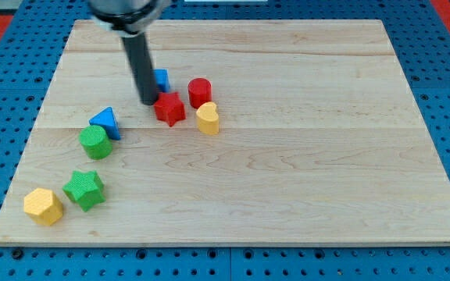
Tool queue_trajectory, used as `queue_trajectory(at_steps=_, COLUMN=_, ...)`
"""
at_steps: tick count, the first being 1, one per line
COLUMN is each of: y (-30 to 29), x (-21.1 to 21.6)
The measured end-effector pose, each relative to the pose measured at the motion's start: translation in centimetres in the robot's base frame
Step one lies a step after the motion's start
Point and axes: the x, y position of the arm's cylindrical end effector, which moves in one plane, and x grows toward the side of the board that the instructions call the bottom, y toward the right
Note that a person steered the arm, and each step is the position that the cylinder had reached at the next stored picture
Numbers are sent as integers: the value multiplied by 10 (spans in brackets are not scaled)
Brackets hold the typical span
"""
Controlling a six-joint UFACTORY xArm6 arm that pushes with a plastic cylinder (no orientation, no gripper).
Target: Move the green star to the bottom of the yellow heart
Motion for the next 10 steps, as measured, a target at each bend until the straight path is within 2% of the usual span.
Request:
queue_trajectory(at_steps=1, y=-43, x=0)
queue_trajectory(at_steps=2, y=-121, x=7)
queue_trajectory(at_steps=3, y=-132, x=71)
queue_trajectory(at_steps=4, y=-135, x=158)
queue_trajectory(at_steps=5, y=-163, x=219)
queue_trajectory(at_steps=6, y=-175, x=232)
queue_trajectory(at_steps=7, y=-144, x=230)
queue_trajectory(at_steps=8, y=-108, x=196)
queue_trajectory(at_steps=10, y=-80, x=138)
